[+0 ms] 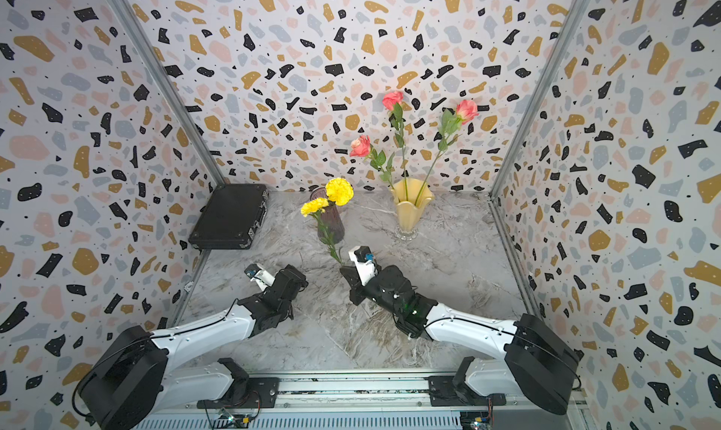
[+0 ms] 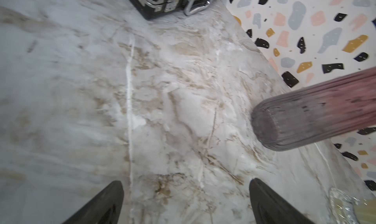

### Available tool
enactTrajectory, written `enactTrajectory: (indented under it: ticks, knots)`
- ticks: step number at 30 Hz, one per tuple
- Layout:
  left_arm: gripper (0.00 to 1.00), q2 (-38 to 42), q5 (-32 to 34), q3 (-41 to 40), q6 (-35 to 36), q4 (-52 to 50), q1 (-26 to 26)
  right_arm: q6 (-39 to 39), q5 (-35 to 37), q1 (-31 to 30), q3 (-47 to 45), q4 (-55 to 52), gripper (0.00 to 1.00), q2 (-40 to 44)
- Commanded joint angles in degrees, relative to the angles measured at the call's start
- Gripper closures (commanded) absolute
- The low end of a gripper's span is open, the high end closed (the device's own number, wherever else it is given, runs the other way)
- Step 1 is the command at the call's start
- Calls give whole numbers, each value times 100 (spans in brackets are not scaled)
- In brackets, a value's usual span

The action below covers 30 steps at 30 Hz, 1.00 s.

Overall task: Arrange the flowers in different vases according to their colors
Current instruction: Insert the flower into the vase.

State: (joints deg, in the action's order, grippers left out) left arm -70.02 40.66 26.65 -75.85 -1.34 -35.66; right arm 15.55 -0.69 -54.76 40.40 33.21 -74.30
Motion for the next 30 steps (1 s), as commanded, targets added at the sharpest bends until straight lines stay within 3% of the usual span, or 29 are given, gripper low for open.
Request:
enactTrajectory:
  ticks: [1, 5, 13, 22, 26, 30]
  knots:
    - [0, 54, 326, -8, -401, -68, 19, -183, -506, -17, 1006, -430, 100, -289]
    - [1, -62, 216, 101, -318, -94, 24, -264, -170, -19, 2118, -579, 100, -981]
    - [1, -97, 193, 105, -348, -94, 24, -1456, 789, 22, 4579, -178, 100, -2436]
    - [1, -236, -28, 129, -289, 62, 24, -2353, 1379, 211, 6565, 900, 100, -3812]
    - [1, -180, -58, 79, -316, 87, 24, -2845, 1617, 358, 7176, 2303, 100, -4691]
    - [1, -153, 27, 33, -402, 99, 33, -3127, 1667, 497, 7997, 2277, 100, -5351]
